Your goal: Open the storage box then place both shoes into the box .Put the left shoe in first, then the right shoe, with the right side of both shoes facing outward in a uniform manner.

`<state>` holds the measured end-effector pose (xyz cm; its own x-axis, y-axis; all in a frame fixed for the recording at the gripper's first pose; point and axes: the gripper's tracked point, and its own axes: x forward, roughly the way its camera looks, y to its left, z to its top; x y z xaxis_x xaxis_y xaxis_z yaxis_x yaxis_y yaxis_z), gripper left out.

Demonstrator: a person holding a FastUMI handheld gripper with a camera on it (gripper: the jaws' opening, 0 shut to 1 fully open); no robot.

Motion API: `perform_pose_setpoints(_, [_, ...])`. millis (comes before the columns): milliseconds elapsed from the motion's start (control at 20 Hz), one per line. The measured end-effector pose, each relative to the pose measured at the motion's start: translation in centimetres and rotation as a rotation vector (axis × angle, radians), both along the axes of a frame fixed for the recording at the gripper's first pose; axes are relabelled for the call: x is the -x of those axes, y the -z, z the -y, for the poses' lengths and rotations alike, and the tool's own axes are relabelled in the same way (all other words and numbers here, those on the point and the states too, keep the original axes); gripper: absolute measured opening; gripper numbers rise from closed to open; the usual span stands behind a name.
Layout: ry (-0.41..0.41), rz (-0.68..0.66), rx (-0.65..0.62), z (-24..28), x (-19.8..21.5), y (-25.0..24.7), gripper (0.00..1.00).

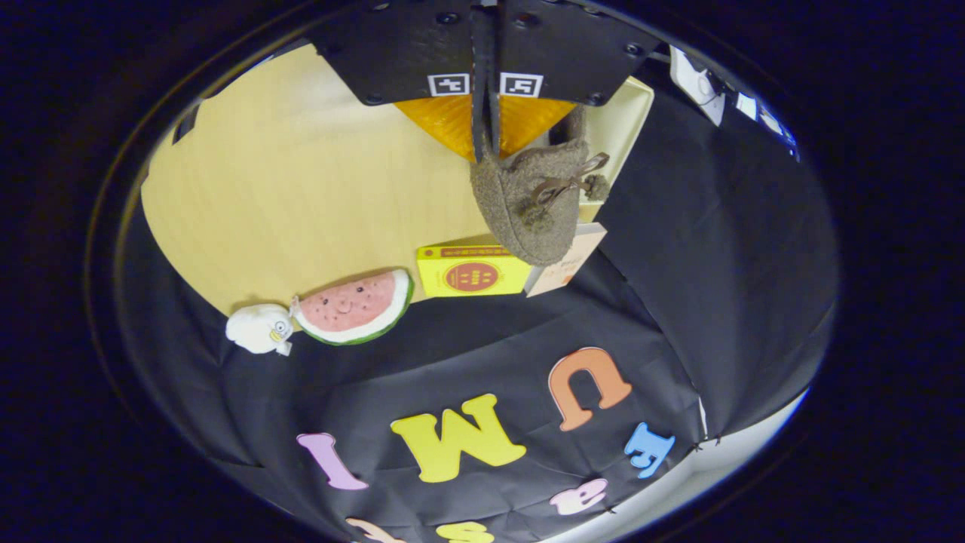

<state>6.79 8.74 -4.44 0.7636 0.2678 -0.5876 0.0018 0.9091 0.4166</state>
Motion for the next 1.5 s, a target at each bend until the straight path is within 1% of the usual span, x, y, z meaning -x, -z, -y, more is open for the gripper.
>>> perform_pose_setpoints(200, [-0.005,0.001,-0.021,-4.5,-0.5,-0.4,0.00])
perform_pose_setpoints(350, [0.055,0.008,-0.022,-5.5,-1.2,-0.3,0.00])
perform_pose_setpoints(500, [0.110,-0.008,-0.059,-6.9,-1.7,0.6,0.00])
perform_pose_setpoints(650, [0.114,0.002,-0.053,-9.2,-1.8,0.9,0.00])
perform_pose_setpoints(750, [0.120,-0.008,-0.024,-10.1,-1.8,2.1,0.00])
perform_pose_setpoints(900, [0.165,-0.052,0.031,-10.0,-1.4,4.3,0.00])
perform_pose_setpoints(1050, [0.235,-0.078,0.064,-9.0,-0.7,5.7,0.00])
perform_pose_setpoints(1200, [0.248,-0.100,0.089,-9.1,-0.3,6.8,0.00])
perform_pose_setpoints(1350, [0.223,-0.090,0.050,-10.2,-0.5,6.6,0.08])
perform_pose_setpoints(1500, [0.173,-0.022,0.048,-10.6,-0.7,4.9,0.30])
